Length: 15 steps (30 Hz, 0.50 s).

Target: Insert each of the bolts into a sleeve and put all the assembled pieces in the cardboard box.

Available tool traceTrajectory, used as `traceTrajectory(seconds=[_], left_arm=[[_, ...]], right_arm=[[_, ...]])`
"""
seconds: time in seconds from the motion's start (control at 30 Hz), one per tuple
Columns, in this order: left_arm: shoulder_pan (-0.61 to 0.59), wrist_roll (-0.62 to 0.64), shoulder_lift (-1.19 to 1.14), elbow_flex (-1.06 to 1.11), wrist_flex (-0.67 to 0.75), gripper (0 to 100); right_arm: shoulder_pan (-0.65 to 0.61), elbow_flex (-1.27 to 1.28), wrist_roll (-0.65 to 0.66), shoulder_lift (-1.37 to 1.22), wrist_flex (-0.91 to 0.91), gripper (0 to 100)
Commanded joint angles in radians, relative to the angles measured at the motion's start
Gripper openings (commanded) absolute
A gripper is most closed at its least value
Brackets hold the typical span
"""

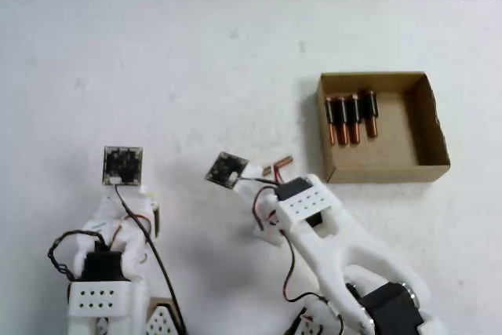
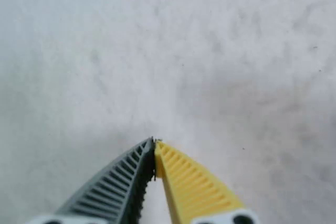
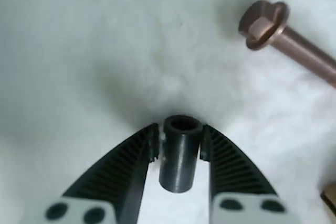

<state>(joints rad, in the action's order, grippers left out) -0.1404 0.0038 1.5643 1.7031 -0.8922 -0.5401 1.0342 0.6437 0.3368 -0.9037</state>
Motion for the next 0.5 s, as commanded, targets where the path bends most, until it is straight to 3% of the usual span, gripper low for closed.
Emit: traceTrajectory(seconds=[0.0, 0.23, 0.47], left_arm=[[0.002, 0.000, 0.008, -0.005, 0.014, 2], [0.002, 0.000, 0.008, -0.005, 0.014, 2], [0.002, 0.000, 0.008, -0.005, 0.012, 2]], right_arm=[[0.007, 0.008, -0.009, 0.087, -0.039, 11.9], [0.008, 0.087, -0.002, 0.206, -0.039, 11.9], [0.008, 0.087, -0.008, 0.102, 0.061, 11.9]])
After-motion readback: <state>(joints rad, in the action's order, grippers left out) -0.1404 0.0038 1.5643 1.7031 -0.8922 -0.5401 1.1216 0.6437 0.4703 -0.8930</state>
